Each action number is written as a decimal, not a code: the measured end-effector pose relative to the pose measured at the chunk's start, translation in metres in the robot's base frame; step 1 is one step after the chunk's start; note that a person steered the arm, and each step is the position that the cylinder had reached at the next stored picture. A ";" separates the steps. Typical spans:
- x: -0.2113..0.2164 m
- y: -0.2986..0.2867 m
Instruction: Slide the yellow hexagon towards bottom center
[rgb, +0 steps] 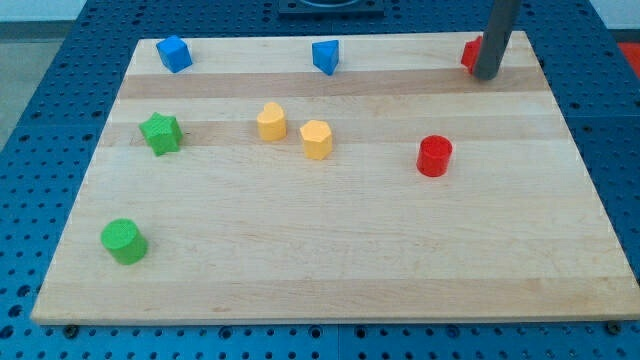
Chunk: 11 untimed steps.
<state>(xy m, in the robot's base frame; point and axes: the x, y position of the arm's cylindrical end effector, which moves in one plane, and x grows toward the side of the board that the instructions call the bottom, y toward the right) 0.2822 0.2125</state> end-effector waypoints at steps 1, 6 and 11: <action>-0.004 0.000; 0.048 -0.091; 0.055 -0.124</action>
<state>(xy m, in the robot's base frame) 0.3374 0.0880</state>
